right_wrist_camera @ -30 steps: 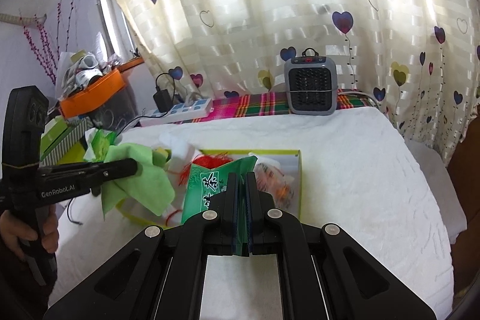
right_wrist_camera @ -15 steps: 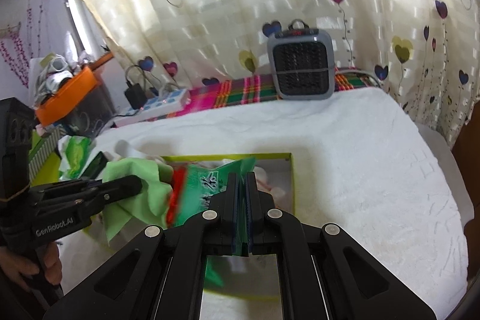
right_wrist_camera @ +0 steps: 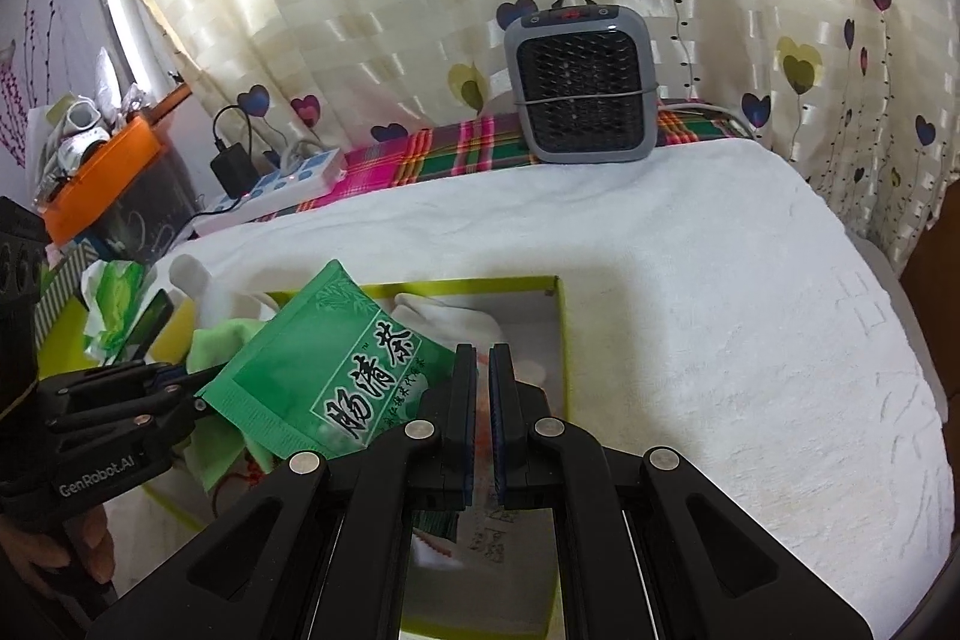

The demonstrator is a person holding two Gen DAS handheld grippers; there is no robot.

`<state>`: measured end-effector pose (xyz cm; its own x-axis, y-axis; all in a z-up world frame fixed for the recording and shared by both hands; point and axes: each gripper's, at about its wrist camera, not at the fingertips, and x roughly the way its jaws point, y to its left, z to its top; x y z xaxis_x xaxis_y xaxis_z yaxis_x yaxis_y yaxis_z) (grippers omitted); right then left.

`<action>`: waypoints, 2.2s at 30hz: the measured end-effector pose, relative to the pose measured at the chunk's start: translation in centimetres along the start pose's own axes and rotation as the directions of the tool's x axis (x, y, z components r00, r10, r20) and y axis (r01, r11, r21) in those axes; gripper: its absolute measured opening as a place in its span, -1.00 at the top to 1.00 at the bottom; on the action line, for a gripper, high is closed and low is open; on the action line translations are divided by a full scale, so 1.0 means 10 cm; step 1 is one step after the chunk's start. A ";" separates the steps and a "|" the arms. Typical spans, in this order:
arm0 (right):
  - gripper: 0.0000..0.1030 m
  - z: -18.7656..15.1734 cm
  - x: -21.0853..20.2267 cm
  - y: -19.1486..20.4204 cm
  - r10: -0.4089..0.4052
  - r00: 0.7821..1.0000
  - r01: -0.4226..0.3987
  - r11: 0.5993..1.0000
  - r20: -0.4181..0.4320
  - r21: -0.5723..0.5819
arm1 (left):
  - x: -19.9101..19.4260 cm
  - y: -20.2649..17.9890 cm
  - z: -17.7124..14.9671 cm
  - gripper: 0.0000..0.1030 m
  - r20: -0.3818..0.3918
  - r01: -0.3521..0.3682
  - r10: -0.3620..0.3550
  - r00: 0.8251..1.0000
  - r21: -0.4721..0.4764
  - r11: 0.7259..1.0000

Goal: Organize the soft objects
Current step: 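Carry the cloth and packet over the tray and lower them in with both tools, then open both tools to release the items and withdraw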

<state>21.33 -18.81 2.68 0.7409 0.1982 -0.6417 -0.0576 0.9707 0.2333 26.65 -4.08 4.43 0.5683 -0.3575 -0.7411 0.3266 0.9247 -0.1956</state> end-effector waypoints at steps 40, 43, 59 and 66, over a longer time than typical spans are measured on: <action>-0.13 -0.26 -0.54 0.23 -0.017 0.997 0.022 0.998 0.079 -0.055 | -0.60 -0.20 -0.35 -0.07 0.079 -0.108 0.109 0.991 -0.019 0.994; -0.20 -0.33 -0.58 0.27 -0.025 0.997 0.031 0.997 0.077 -0.073 | -0.67 -0.20 -0.43 -0.08 0.088 -0.121 0.123 0.988 -0.026 0.992; -0.29 -0.83 -0.70 0.39 -0.077 0.997 0.075 0.987 -0.005 -0.141 | -0.82 -0.23 -1.11 -0.08 0.045 -0.226 0.229 0.972 -0.063 0.972; -0.29 -1.04 -0.68 0.38 -0.077 0.996 0.069 0.986 -0.050 -0.151 | -0.69 -0.21 -1.39 -0.08 -0.023 -0.243 0.242 0.970 -0.068 0.968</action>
<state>9.06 -15.03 0.32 0.7090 0.1295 -0.6932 -0.1072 0.9914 0.0756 11.57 -1.71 1.06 0.6126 -0.1199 -0.7812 0.1264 0.9906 -0.0529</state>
